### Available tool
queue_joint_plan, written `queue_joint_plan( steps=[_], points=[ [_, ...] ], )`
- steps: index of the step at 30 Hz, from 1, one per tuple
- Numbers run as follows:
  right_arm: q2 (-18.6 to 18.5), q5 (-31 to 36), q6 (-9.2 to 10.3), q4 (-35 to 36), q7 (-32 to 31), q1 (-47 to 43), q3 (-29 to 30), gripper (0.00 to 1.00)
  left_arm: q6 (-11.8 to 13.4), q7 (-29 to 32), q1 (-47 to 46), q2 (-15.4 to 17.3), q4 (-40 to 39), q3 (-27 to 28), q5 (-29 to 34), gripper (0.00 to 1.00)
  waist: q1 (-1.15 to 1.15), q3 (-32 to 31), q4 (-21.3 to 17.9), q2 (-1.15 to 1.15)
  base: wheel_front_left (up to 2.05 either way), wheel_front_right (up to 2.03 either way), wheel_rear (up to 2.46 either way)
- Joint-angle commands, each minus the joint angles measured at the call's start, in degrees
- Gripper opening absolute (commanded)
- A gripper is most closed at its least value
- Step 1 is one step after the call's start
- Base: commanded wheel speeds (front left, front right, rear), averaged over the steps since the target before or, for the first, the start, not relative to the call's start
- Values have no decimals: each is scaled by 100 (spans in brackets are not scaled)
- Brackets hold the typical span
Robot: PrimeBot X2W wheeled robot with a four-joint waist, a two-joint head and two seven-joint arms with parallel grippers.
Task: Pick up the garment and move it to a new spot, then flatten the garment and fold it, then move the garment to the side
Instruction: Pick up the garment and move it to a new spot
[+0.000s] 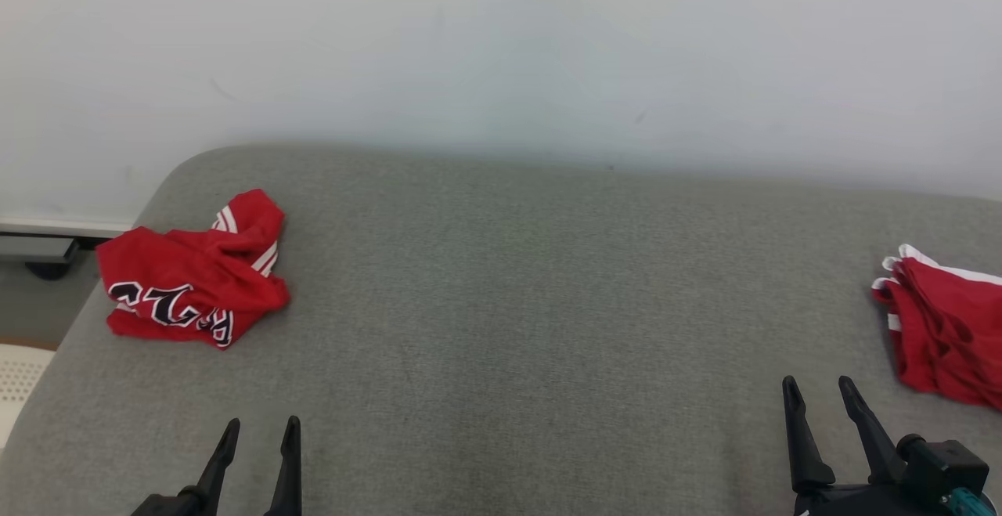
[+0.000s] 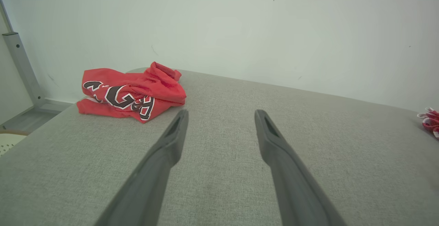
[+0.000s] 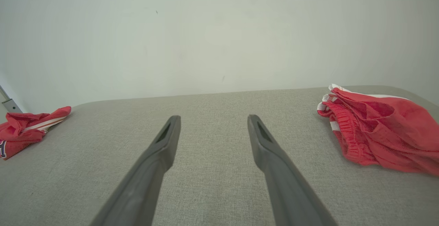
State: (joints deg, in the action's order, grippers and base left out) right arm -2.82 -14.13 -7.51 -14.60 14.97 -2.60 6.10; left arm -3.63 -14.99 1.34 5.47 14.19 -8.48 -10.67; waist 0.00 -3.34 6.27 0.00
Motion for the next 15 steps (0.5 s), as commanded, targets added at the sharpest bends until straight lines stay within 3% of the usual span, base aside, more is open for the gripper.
queue_joint_plan(
  steps=[1,15],
  points=[
    [-17,-63,4,2,27,-37,-7,100,-35,-30,-30,20,13,21,59,100,0,-6,139,0,0,0,0],
    [-16,-84,4,30,27,-81,-137,100,-59,-30,-5,58,36,88,107,100,0,-8,1090,0,0,0,0]
  ],
)
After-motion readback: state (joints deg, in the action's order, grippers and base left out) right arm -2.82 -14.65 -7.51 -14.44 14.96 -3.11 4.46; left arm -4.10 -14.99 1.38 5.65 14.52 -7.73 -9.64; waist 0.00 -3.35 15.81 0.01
